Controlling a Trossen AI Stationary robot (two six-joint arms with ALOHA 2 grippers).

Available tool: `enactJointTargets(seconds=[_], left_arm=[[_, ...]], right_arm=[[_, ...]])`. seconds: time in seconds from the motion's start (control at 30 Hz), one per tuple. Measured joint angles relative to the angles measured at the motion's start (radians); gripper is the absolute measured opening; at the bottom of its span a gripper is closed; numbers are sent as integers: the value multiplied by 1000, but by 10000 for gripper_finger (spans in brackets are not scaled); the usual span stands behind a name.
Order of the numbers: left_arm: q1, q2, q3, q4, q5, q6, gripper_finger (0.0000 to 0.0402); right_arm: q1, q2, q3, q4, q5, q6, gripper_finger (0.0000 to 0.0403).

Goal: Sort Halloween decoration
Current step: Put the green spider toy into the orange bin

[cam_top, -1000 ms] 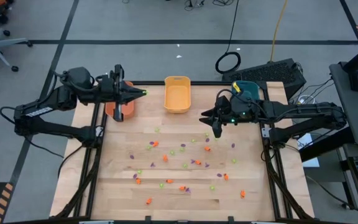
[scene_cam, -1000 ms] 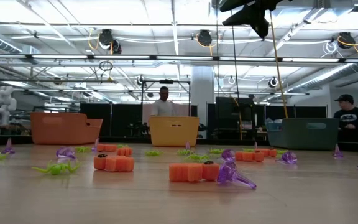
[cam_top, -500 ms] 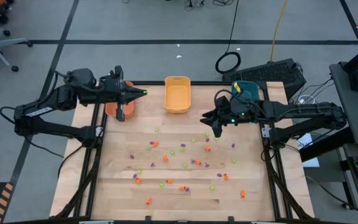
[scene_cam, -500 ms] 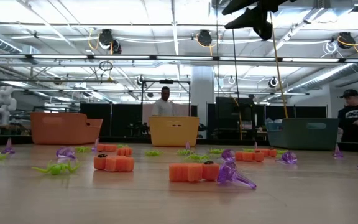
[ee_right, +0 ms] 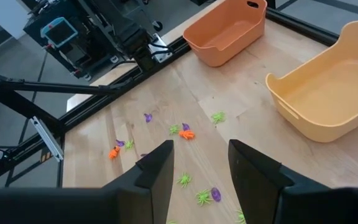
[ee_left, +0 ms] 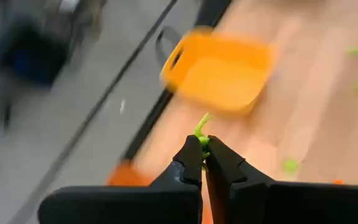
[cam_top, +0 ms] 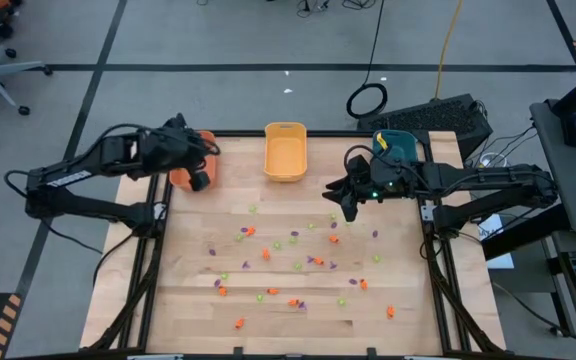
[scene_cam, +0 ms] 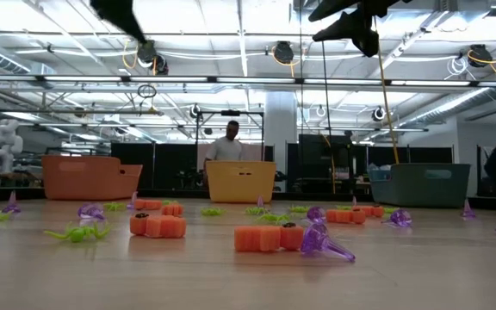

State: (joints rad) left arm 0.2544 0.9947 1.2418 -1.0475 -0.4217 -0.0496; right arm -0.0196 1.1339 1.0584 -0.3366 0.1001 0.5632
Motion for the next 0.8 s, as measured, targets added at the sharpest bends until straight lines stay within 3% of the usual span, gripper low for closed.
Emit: enactJointTargets(seconds=[0.23, 0.43, 0.8], left_arm=[[152, 45, -73, -114, 26, -351, 2], [300, 114, -136, -112, 161, -398, 2], [490, 334, -167, -107, 213, -382, 2]], right_arm=[[0, 0, 0, -14, 0, -1, 139], [0, 0, 0, -14, 0, -2, 139], [0, 0, 0, -14, 0, 0, 139]])
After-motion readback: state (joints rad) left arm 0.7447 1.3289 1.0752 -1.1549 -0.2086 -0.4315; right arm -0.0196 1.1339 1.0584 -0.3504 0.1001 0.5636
